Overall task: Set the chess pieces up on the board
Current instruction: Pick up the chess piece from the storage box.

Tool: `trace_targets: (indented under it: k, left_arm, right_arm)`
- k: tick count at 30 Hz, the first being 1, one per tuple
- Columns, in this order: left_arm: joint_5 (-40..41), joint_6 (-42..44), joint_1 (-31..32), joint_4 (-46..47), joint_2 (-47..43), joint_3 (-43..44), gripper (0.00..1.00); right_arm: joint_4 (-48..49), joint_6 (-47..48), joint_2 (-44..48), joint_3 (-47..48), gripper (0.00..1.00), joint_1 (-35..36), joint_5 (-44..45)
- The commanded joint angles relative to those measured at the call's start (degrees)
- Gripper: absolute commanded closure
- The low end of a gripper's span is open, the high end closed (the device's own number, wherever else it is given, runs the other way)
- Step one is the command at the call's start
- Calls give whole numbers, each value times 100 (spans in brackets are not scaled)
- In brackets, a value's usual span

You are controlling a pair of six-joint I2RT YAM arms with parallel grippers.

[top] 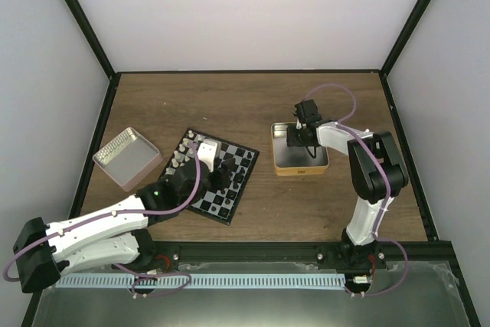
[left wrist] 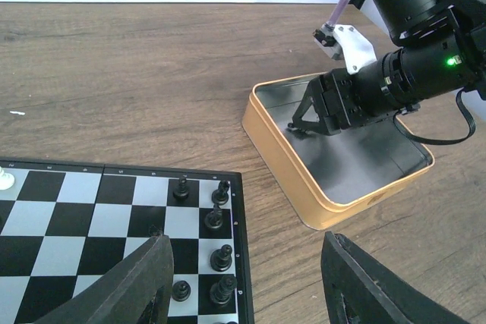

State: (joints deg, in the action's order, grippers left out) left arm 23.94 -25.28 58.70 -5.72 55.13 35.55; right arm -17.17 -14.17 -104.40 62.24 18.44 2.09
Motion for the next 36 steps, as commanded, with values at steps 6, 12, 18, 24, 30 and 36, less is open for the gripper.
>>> trace_targets:
  k: [6,12,18,24,30,36]
  left_arm:
    - [29,37,-51,9,24,134,45]
    - [22,55,-65,7,24,128,45]
    - [18,54,-69,17,28,128,45]
    - [7,44,-84,20,32,98,45]
    - [1,40,-79,35,33,88,45]
    - [-4,15,-78,30,-3,68,45]
  right_arm:
    - [-164,431,-269,264,52,120,-368]
    - [-211,297,-189,203,62,132,-426]
    - [-305,160,-26,66,57,166,-488]
    - [-748,-350,-60,45,56,351,22]
    - [-1066,-858,-169,64,62,477,413]
    - [-1308,-1246,-78,96,60,530,694]
